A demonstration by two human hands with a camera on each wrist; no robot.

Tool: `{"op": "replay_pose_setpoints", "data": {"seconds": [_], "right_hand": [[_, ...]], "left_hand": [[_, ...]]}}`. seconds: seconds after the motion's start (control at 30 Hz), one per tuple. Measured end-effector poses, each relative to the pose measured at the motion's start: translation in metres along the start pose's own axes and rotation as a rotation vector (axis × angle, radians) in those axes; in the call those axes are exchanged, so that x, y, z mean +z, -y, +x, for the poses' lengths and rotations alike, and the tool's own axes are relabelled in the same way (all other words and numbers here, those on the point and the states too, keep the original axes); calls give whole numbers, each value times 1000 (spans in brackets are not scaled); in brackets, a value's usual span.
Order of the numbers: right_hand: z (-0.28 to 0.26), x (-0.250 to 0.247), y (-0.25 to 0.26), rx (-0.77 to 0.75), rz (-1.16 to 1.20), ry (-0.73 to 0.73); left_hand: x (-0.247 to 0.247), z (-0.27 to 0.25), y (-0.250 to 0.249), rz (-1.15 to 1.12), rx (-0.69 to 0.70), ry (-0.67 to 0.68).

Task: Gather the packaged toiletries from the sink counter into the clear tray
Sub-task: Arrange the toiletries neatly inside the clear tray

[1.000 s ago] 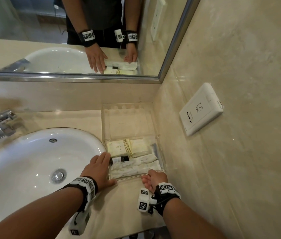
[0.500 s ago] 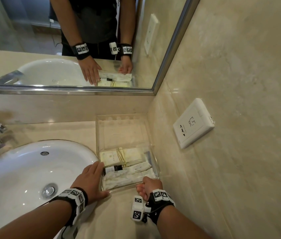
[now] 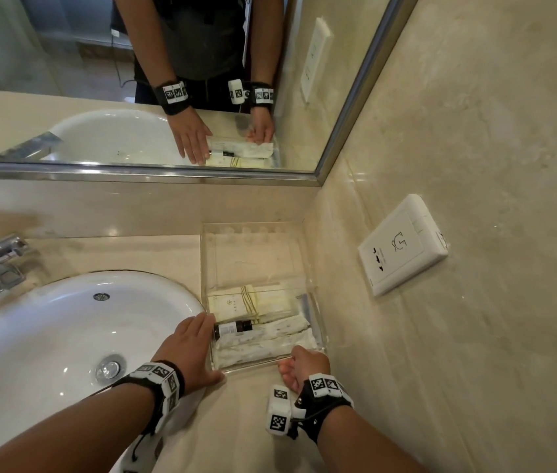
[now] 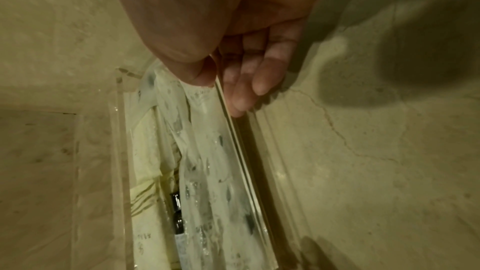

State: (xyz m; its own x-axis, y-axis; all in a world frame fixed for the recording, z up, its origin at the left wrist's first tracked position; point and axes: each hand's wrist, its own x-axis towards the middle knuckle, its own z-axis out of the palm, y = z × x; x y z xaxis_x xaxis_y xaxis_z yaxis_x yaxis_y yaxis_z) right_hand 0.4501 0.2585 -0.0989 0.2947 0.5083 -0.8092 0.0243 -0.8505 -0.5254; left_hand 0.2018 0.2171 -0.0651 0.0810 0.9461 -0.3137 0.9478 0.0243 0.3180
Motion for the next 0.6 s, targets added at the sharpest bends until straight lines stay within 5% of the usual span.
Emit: {"op": "replay_pose_setpoints", "data": {"seconds": [0.6], "right_hand": [[3, 11, 18, 40, 6, -3]], "left_hand": [[-7, 18, 6, 60, -14, -9]]}}
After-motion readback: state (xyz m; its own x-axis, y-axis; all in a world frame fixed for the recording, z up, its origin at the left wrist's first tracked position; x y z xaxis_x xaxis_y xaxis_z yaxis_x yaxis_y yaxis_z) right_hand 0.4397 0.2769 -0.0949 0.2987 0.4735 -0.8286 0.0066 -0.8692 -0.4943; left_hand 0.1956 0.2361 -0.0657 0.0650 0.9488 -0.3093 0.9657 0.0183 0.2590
